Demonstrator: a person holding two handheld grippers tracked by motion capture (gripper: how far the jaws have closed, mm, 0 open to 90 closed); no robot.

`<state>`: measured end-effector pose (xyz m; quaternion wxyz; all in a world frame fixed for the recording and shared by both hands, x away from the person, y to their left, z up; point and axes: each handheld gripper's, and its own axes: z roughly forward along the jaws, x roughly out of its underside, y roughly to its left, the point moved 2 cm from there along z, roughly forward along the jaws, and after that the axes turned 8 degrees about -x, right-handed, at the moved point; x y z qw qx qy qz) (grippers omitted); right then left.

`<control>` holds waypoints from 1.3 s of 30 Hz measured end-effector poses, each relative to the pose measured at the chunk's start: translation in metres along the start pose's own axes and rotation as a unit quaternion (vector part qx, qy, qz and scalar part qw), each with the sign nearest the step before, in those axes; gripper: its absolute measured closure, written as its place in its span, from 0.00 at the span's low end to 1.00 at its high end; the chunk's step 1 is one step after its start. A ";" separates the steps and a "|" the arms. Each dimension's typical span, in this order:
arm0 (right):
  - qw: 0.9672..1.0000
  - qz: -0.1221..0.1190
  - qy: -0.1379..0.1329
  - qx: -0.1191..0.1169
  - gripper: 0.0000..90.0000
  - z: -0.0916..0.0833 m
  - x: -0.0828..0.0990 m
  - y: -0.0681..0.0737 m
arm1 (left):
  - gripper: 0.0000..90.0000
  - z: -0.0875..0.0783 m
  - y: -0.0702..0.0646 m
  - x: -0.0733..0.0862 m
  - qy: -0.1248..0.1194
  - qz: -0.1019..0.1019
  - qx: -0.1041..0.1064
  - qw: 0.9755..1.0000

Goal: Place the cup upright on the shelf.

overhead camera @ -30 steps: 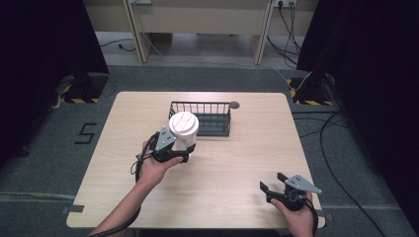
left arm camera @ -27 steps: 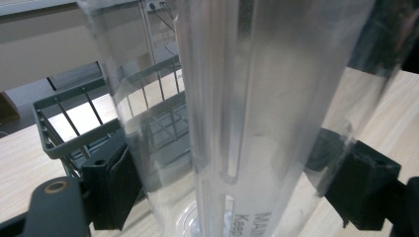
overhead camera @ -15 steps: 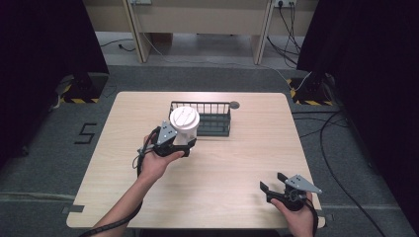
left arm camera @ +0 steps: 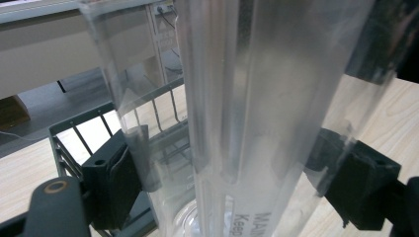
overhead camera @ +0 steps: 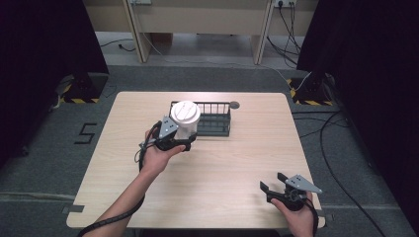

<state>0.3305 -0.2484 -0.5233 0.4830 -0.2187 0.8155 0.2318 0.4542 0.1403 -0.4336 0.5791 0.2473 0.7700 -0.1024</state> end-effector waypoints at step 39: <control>1.000 0.008 -0.001 -0.002 0.22 0.000 0.000 0.000 | 0.20 0.023 0.010 -0.033 -0.010 0.005 -0.013 1.000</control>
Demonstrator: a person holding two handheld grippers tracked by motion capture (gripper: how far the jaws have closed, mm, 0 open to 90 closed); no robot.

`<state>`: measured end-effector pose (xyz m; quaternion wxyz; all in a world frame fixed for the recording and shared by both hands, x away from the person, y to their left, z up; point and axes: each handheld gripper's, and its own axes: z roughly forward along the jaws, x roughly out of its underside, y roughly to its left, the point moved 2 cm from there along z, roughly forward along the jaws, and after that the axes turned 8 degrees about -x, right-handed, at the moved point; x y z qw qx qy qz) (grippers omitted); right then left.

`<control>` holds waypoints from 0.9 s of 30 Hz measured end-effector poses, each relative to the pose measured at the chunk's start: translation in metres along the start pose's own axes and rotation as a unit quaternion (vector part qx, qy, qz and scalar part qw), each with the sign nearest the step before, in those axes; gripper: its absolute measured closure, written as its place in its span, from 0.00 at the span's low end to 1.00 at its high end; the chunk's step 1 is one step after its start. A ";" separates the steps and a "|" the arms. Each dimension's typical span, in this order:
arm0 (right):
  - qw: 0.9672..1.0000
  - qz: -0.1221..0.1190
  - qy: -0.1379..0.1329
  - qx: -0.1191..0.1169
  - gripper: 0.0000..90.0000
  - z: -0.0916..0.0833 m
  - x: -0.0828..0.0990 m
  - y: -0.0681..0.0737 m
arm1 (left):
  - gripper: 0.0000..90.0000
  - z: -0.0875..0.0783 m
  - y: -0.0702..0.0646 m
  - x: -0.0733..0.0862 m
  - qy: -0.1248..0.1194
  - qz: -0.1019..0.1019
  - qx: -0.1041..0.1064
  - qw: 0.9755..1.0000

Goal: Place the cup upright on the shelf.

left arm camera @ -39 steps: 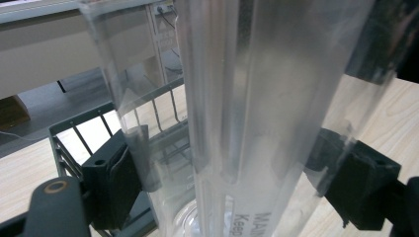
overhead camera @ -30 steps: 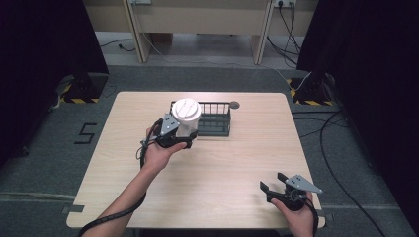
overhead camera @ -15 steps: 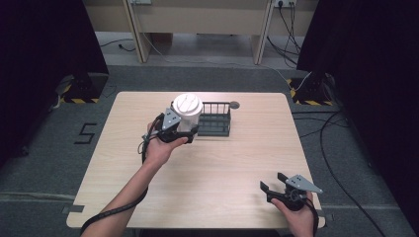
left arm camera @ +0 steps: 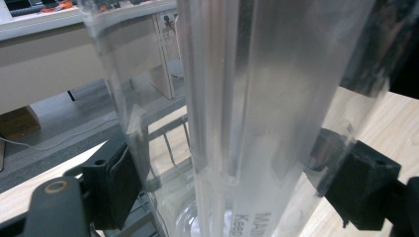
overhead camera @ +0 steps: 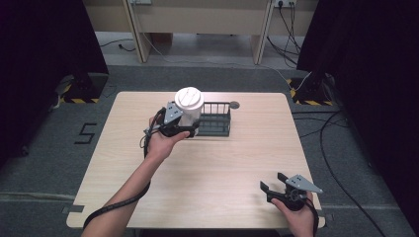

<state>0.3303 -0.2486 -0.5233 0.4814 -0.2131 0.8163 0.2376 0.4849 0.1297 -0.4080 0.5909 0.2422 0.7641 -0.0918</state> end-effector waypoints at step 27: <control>1.000 -0.002 0.000 0.000 0.22 0.000 0.000 -0.001 | 0.20 0.013 0.008 -0.021 -0.003 -0.003 -0.008 1.000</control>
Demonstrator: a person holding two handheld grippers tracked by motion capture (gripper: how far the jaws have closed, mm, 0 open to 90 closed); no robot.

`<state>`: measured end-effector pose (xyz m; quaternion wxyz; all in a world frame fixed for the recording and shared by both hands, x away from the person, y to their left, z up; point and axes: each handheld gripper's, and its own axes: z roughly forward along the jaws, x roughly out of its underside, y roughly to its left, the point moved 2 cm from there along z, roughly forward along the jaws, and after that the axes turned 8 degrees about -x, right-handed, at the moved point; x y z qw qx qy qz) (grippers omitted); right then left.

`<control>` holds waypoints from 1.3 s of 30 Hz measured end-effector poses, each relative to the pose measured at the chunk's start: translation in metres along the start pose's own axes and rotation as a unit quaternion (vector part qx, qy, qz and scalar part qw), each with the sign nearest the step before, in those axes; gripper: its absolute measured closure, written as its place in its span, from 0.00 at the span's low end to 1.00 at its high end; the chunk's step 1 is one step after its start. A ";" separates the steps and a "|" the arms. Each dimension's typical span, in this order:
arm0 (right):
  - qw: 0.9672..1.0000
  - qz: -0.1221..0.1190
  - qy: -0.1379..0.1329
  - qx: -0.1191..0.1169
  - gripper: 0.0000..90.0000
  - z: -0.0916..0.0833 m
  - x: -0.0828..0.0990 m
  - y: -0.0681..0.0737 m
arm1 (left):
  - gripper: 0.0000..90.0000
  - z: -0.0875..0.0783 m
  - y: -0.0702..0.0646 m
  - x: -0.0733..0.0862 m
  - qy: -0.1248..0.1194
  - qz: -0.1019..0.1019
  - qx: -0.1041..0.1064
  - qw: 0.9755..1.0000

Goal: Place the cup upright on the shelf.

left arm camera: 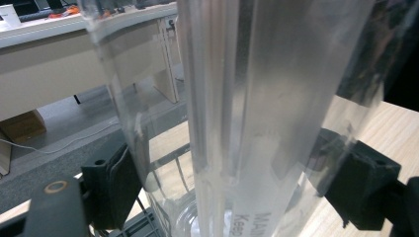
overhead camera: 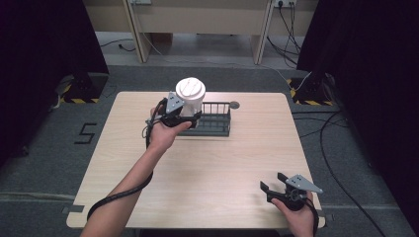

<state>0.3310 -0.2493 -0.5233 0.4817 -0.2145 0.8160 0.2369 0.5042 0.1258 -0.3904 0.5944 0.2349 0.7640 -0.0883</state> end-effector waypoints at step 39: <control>1.000 0.001 -0.002 -0.001 0.22 0.000 0.000 -0.002 | 0.20 0.036 0.001 -0.017 0.009 -0.009 -0.020 1.000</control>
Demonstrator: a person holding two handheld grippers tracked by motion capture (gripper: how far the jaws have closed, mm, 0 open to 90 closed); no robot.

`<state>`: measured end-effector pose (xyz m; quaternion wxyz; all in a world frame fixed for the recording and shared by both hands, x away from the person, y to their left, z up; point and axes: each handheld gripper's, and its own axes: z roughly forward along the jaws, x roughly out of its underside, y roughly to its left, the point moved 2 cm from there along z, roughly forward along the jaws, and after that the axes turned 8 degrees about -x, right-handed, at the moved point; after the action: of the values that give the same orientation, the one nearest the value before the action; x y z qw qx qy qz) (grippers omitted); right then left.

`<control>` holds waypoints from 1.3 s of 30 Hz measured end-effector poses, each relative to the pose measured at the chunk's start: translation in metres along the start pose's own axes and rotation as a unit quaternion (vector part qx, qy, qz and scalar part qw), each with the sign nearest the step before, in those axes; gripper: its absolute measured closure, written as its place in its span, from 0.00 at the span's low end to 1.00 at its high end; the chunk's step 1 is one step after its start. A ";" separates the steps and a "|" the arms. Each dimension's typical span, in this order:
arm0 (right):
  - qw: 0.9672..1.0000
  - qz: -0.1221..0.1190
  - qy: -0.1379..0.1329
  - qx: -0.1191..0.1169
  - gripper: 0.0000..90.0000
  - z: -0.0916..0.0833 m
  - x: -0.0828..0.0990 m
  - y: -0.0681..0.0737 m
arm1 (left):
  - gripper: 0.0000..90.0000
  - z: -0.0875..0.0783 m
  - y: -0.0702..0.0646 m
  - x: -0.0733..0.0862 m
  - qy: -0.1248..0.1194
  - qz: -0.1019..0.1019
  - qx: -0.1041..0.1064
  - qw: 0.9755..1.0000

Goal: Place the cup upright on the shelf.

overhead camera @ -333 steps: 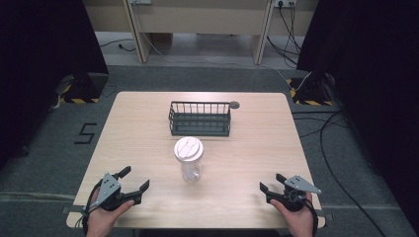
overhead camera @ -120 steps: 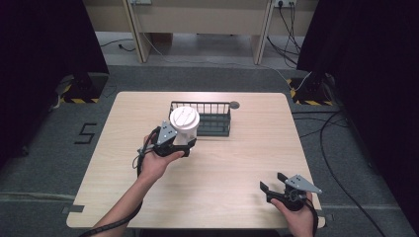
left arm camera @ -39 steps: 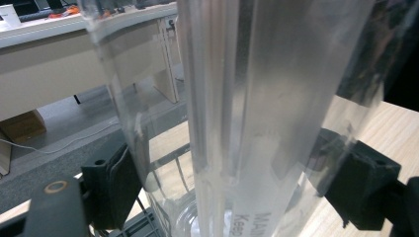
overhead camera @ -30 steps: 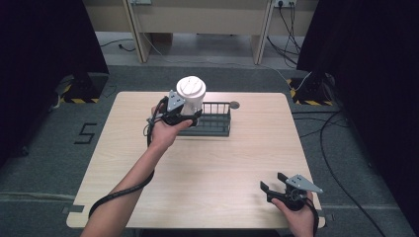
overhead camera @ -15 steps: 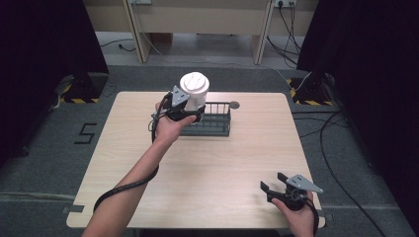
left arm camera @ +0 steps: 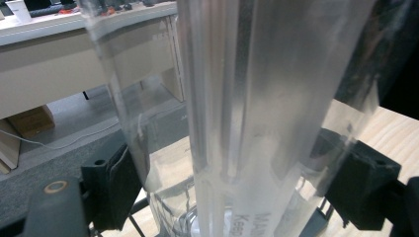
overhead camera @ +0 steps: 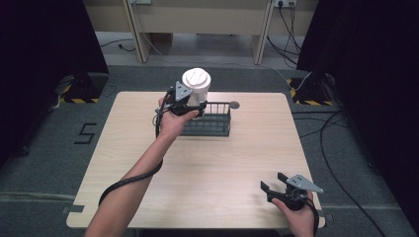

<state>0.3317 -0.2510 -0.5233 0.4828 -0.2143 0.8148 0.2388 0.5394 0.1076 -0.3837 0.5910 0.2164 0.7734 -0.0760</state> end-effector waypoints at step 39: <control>1.000 0.004 0.002 -0.005 0.22 0.000 0.000 0.000 | 0.20 0.051 -0.009 0.027 0.043 -0.027 -0.017 0.999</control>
<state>0.3314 -0.2509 -0.5234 0.4794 -0.2142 0.8152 0.2443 0.5746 0.0873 -0.4250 0.5585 0.1883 0.8049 -0.0688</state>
